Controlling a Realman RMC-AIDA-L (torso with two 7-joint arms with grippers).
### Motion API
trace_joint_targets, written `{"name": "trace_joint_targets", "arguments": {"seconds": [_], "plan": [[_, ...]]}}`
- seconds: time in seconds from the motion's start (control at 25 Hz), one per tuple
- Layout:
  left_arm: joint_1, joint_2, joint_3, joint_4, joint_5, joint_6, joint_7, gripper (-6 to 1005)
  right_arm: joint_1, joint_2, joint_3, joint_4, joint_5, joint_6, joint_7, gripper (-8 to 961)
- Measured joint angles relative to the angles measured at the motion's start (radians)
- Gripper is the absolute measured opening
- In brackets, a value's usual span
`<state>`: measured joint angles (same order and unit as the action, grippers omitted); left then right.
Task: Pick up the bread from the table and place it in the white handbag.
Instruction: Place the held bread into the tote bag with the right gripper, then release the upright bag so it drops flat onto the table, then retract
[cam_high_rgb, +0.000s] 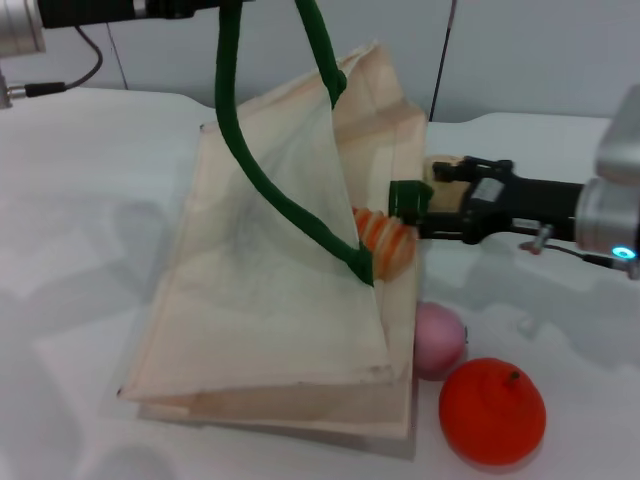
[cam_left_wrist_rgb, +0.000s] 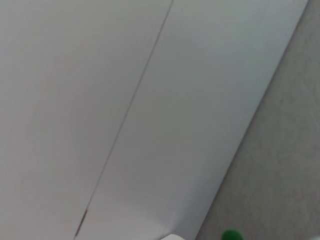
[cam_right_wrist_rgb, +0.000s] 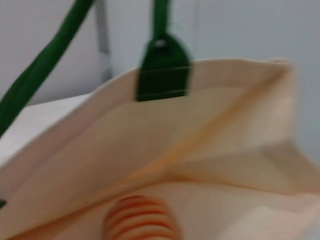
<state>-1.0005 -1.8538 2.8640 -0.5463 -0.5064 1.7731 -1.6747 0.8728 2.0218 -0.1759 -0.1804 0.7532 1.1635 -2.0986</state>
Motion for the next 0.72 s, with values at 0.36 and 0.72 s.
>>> {"name": "trace_joint_targets", "arguments": {"seconds": [0.36,0.72], "plan": [[0.01,0.001,0.0,0.0,0.003,-0.016,-0.012,129,-0.129,-0.004,0.114,-0.105,0.152,0.075,-0.004,871],[0.018,-0.002,0.0,0.0,0.008,-0.061,-0.025,167,-0.178,-0.005,0.116,-0.112,0.259,0.068,-0.005,871]]}}
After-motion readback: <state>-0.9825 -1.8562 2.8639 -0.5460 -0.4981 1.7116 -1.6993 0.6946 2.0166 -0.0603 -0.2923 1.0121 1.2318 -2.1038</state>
